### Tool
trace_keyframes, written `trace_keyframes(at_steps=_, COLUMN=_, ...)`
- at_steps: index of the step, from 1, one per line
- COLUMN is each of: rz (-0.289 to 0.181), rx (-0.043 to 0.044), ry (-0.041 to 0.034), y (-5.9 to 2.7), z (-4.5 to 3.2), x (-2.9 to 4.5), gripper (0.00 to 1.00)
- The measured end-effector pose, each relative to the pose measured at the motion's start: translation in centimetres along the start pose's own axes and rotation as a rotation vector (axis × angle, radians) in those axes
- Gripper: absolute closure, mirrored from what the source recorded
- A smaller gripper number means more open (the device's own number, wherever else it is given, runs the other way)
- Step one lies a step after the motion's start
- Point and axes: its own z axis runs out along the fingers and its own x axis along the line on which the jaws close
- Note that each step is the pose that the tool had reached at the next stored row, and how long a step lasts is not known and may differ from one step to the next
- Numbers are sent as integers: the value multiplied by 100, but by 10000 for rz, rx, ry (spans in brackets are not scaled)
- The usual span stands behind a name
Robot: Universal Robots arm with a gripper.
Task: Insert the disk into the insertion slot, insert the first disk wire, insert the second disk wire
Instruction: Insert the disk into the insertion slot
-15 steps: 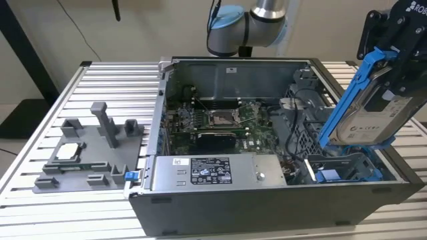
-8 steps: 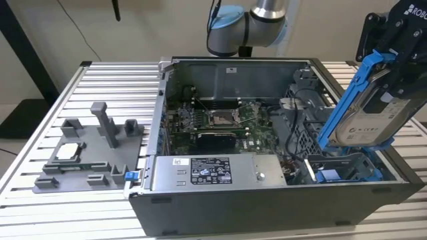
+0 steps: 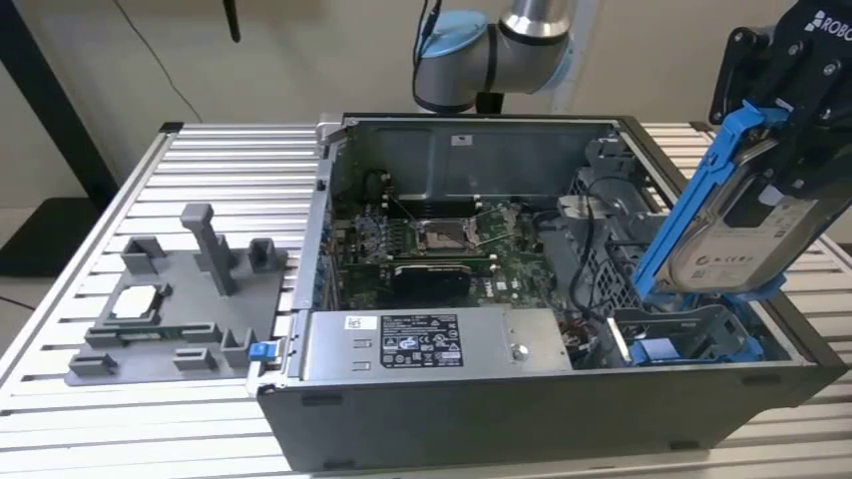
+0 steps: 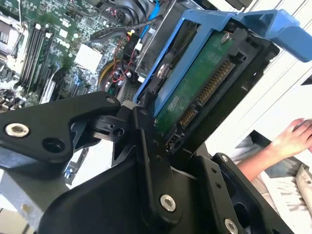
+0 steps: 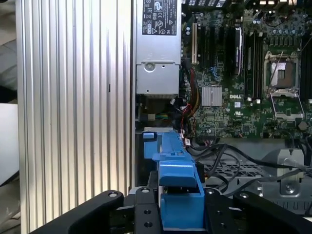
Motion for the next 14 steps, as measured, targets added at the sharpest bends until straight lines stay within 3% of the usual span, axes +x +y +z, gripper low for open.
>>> trace_keyframes(at_steps=14, rz=0, rx=0, ry=-1, y=-6, z=145, x=-1, gripper=100)
